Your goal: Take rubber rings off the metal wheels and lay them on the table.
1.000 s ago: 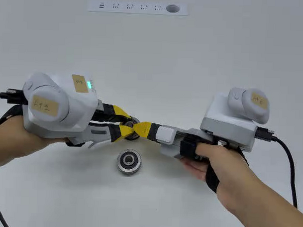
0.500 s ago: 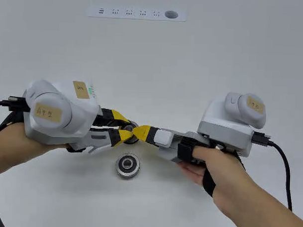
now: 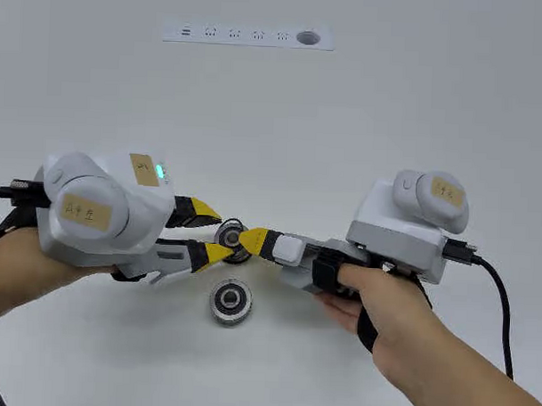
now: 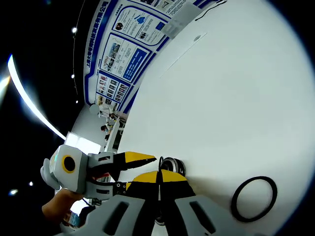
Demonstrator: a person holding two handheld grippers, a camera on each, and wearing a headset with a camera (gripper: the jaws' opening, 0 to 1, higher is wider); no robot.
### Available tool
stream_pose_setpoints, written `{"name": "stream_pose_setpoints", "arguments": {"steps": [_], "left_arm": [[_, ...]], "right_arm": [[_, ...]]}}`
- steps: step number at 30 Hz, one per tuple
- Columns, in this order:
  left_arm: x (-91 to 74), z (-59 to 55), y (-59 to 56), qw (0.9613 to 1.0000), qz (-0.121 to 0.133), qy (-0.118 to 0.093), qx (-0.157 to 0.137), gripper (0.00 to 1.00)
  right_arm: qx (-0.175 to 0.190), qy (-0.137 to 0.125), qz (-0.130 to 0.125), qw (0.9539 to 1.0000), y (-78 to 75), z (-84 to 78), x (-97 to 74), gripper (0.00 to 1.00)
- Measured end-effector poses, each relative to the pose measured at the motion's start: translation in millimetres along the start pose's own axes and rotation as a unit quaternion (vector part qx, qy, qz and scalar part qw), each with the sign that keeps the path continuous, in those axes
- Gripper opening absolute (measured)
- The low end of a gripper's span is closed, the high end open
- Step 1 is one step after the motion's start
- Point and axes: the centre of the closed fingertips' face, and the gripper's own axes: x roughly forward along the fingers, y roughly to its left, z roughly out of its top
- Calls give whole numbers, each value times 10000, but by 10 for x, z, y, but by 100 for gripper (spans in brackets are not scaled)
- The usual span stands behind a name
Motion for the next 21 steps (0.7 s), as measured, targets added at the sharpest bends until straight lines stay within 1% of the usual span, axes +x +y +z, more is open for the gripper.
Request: {"name": "stream_pose_setpoints", "arguments": {"steps": [6,8,10,11,12,13,15,16,19,21], "left_arm": [[-115,-20,52,9997,195,-42,-130,23],[-137,-29,56,9996,224,-42,-155,23],[-161,-32,58,9995,261,-53,-179,23],[-177,-28,59,9994,280,-69,-198,23],[-186,-19,61,9993,292,-94,-216,23],[-195,-9,63,9992,301,-118,-248,24],[-212,33,72,9988,334,-171,-329,24],[-211,64,78,9986,356,-215,-341,25],[-197,146,81,9979,351,-340,-427,26],[-180,185,77,9979,351,-375,-401,27]], "right_arm": [[-55,8,9,10000,56,7,49,2],[-59,11,26,10000,78,4,57,2],[-36,-35,123,9999,135,17,52,2],[-32,-123,224,9997,186,49,40,2],[-21,-160,259,9995,206,66,28,2],[14,-194,284,9994,223,85,16,2],[120,-345,357,9987,251,162,-30,2],[143,-410,338,9985,242,200,-72,2],[201,-558,280,9978,186,282,-176,2],[290,-648,195,9973,117,321,-256,2]]}}
